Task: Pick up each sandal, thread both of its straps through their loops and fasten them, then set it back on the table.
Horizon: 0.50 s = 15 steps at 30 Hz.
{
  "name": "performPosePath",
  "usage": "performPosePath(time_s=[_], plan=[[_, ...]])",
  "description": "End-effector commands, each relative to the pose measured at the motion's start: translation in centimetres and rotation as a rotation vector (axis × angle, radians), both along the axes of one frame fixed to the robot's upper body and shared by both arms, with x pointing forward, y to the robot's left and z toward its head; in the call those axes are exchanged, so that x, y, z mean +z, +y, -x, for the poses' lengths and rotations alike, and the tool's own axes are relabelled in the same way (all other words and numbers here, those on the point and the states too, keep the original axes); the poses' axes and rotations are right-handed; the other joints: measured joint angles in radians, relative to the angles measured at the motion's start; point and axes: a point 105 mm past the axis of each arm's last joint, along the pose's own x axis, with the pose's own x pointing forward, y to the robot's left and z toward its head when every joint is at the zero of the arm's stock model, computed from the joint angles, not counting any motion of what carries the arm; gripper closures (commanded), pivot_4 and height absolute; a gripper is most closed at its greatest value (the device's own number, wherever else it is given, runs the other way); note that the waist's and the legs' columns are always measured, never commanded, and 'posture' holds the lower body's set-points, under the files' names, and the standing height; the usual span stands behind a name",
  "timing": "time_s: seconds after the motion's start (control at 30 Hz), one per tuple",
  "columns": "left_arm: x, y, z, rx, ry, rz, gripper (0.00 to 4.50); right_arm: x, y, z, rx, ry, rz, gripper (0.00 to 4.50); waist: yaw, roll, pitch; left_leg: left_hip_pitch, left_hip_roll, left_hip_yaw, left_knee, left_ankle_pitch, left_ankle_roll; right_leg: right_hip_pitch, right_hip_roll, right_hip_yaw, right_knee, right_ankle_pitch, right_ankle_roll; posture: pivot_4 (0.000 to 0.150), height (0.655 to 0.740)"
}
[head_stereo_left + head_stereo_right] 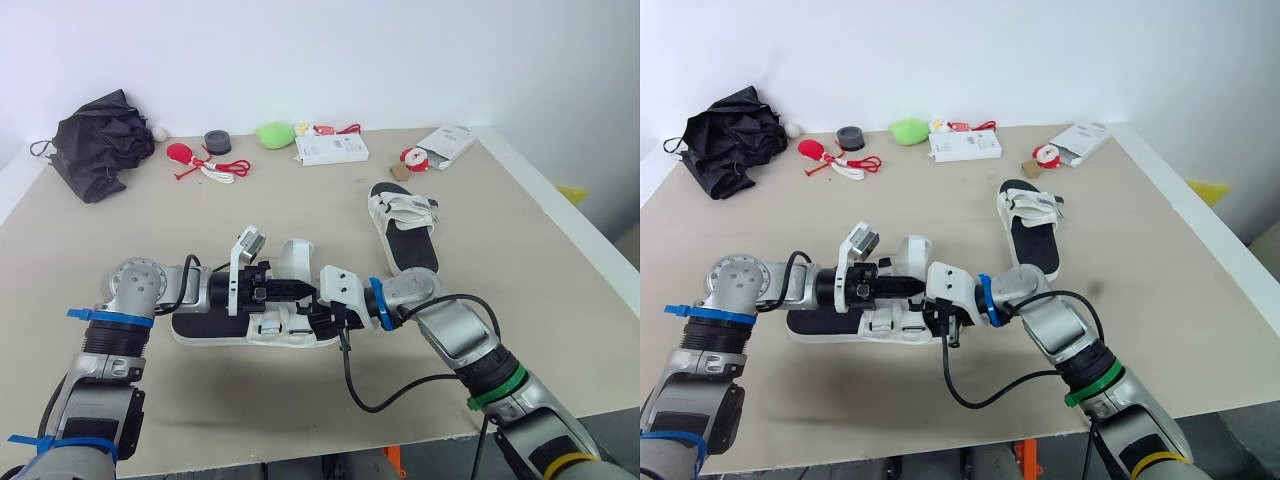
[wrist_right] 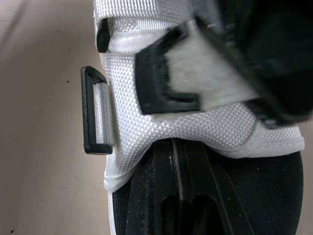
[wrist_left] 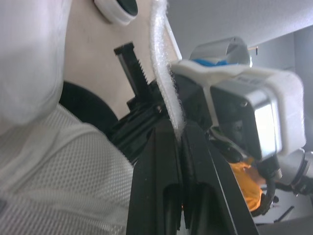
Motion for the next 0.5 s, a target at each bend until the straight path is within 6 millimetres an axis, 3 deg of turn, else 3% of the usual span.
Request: performPosePath(time_s=[0.03, 0.3, 0.5], plan=[[-1.2, 0.3, 0.7, -0.019, -0.053, -0.078, 4.45, -4.0, -2.1, -0.3, -0.114, 0.09, 0.134, 4.5, 0.0, 0.0, 0.0, 0.0, 0.0, 0.0, 0.0, 0.0, 0.0, 0.0, 0.0, 0.0, 0.0, 0.0, 0.0, 0.15, 0.74], [-1.8, -0.7, 3.2, -0.12, -0.23, -0.126, 4.45, -4.0, -1.9, -0.4, -0.104, 0.088, 0.135, 4.5, -0.001, 0.001, -0.001, 0.0, 0.0, 0.0, -0.001, -0.001, -0.001, -0.001, -0.001, 0.001, 0.0, -0.003, -0.004, 0.15, 0.74], [0.4, -1.1, 1.8, -0.038, -0.266, -0.056, 4.45, -4.0, -1.8, -0.4, -0.09, 0.091, 0.141, 4.5, 0.0, 0.002, -0.001, 0.001, 0.0, 0.0, -0.001, -0.001, -0.001, 0.0, -0.001, 0.001, 0.0, -0.002, -0.004, 0.15, 0.74]])
